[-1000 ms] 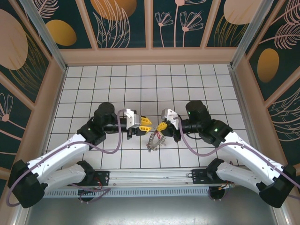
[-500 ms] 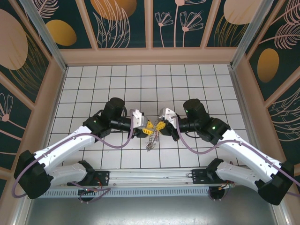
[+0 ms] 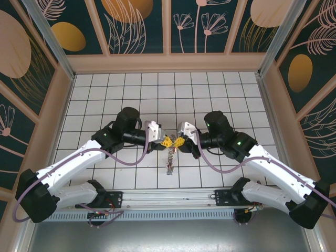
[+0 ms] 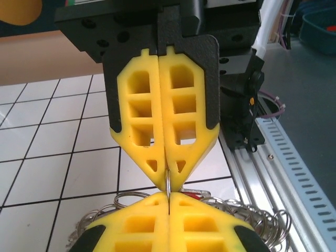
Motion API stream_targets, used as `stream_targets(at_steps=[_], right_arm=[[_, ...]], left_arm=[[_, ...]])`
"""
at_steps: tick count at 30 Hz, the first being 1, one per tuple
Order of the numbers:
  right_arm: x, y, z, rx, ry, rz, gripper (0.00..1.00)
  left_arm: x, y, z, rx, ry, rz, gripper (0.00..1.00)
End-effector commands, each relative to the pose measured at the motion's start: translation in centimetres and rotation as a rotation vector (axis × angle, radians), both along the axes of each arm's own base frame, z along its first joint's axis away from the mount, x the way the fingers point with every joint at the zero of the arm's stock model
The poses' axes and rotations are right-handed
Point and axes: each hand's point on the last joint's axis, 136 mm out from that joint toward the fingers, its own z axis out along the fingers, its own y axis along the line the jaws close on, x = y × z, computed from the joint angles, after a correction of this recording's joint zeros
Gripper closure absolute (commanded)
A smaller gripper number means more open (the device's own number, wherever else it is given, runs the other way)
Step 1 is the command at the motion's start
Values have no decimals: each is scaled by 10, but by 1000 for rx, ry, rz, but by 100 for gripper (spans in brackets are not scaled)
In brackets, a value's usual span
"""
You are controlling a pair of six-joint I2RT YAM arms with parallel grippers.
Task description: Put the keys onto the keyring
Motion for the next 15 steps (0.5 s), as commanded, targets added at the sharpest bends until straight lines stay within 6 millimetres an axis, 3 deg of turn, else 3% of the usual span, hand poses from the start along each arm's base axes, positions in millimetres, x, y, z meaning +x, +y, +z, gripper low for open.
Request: stream_targets(at_steps=[1,6,7,8,9,15], right_arm=[[0,5,25,61,-68,17,100],[-4,2,28,82,-75,20,100],[-4,2,27,82,-71,18,98],[-5,1,26,84,-69,16,87],[-5,0,25,84,-70,12,83],[-3,-3,24,84,-69,-4,81]], left_arm=[[-2,-5,12,-33,0,-26,100],[-3,-6,28,-110,-15,-15,100],[-7,-5,34,-144,-22,-32,100],[-11,-4,42,-185,-33,-46,100],[-14,-3,49,-222,-41,-54,100],[-23,0,62,-290,-51,-84,100]])
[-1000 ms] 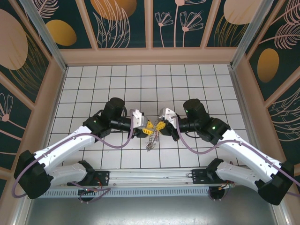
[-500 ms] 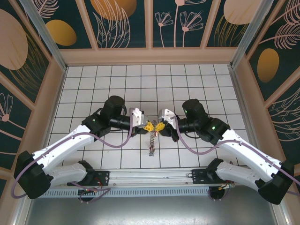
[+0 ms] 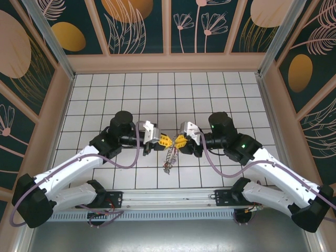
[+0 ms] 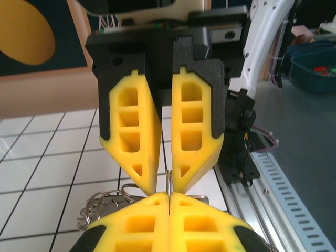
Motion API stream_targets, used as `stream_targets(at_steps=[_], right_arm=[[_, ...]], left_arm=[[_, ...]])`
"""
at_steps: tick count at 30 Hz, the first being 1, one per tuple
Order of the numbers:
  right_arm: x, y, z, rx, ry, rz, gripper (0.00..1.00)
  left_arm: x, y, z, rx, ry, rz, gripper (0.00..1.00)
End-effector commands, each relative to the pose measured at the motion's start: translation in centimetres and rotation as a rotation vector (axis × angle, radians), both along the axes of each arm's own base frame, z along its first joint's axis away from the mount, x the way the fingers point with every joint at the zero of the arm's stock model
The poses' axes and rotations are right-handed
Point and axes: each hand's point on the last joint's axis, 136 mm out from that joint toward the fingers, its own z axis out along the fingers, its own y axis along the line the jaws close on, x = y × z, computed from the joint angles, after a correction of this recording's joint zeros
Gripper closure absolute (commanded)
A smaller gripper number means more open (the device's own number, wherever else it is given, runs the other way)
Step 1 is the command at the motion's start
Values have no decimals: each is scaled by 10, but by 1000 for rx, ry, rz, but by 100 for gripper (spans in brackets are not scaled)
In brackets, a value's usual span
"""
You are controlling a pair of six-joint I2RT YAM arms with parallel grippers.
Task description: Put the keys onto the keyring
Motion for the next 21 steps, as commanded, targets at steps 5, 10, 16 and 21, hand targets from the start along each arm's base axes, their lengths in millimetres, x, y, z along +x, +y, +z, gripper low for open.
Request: stream_targets(at_steps=[5,10,16,21], right_arm=[[-1,2,8,33,-10,17,90],[-4,9,10,54,14,54,91],[-3,14,10,73,22,67,91],[-1,13,11,74,4,62,100]], left_arm=[[-14,0,35,-147,-57,-75,100],[-12,-1,36,-186,-44,-68,100],[-9,-3,34,-216,-30,-58,100],[-9,-4,25,-192,-15,-64,100]])
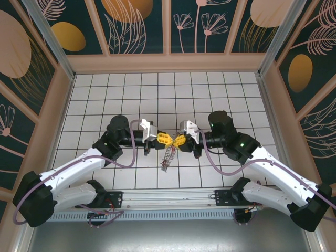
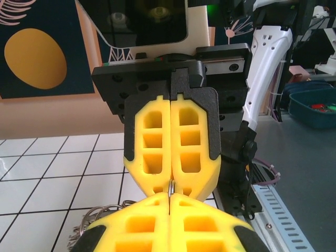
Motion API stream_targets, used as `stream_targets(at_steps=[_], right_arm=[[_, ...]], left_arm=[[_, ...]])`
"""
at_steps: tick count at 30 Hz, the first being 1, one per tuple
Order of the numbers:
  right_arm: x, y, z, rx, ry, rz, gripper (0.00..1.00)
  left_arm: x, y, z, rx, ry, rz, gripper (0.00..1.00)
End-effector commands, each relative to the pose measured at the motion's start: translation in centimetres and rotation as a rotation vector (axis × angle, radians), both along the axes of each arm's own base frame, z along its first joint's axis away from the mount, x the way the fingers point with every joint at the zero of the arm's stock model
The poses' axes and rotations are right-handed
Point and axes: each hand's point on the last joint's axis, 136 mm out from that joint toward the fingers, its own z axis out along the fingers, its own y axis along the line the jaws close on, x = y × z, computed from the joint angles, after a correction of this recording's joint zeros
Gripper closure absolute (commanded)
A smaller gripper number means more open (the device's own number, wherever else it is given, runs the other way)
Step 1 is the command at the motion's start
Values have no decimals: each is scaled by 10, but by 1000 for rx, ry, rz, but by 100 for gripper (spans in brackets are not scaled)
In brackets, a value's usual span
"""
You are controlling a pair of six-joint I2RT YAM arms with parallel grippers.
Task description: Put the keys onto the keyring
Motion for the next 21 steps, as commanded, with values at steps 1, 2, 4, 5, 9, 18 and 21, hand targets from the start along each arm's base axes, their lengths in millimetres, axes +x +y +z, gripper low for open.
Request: stream_targets(at_steps=[1,2,4,5,9,18,21], right_arm=[[1,6,10,42,-36,23,100],[2,4,9,31,-38,17,100],[4,1,3,-13,-40,1,100],[4,-1,1,-32,-38,-3,100],[4,-6,-4,-64,-42,-18,100],[4,0,-3,-39,-49,-7,100],[5,2,-5,-46,-51,-5,100]], left_arm=[[-12,-2,14,-40,-69,-72,100],[-11,-3,7,-5,-64,-73,100],[-8,-2,-11,109,-55,-61,92],[-7,0,-14,144,-49,-50,86],[-5,7,-14,202,-76,-4,70],[4,5,-18,256,-14,35,66],[7,1,-17,257,30,31,65]])
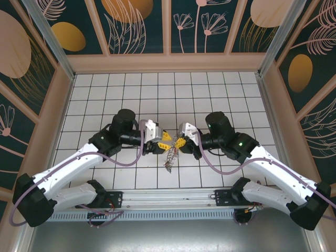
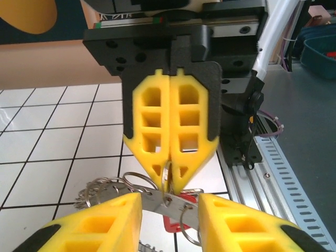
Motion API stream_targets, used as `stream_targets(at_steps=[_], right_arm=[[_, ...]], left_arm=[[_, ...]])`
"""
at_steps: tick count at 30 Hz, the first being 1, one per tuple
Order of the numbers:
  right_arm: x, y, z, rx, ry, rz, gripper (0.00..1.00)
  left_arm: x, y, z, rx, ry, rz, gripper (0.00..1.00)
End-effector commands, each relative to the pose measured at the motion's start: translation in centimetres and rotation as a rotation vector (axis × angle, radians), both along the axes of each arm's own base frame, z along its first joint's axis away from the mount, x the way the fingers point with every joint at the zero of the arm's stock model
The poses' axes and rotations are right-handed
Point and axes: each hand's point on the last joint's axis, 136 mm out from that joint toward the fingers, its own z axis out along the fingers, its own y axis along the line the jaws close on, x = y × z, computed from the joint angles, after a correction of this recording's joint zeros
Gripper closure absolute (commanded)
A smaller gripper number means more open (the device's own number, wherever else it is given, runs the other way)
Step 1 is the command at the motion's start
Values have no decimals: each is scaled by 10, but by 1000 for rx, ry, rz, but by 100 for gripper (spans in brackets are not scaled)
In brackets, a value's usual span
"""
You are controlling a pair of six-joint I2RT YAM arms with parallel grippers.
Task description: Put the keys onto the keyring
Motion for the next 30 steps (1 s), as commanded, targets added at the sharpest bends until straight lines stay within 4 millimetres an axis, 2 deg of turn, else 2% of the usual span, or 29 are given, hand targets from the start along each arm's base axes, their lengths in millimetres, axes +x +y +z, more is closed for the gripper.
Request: stream_targets(at_steps=[1,6,13,15,17,20,21,22,24,27,30], right_arm=[[1,9,17,47,-59,25,100],[2,9,16,39,-64,21,100],[0,10,16,40,-69,22,100],[1,10,16,38,-73,19,100],[1,10,17,41,-82,15,100],[1,10,20,52,-94,9,100],[2,9,21,53,-97,7,100],[2,9,21,52,-99,5,100],[2,8,20,47,-98,2,100],[2,7,20,42,-101,-2,100],[2,6,21,44,-100,-3,100]], left_arm=[[0,-5,5,7,52,-8,64],[-4,-10,13,-18,98,-52,63],[-4,-16,12,-12,147,-81,69],[-7,-16,11,-8,154,-109,77],[-7,-18,5,17,176,-117,91],[-7,-17,-9,67,196,-130,100],[-8,-17,-10,72,196,-132,100],[-8,-16,-12,73,196,-133,96],[-9,-15,-12,68,190,-130,80],[-9,-14,-10,64,174,-125,78],[-9,-13,-11,73,168,-118,82]])
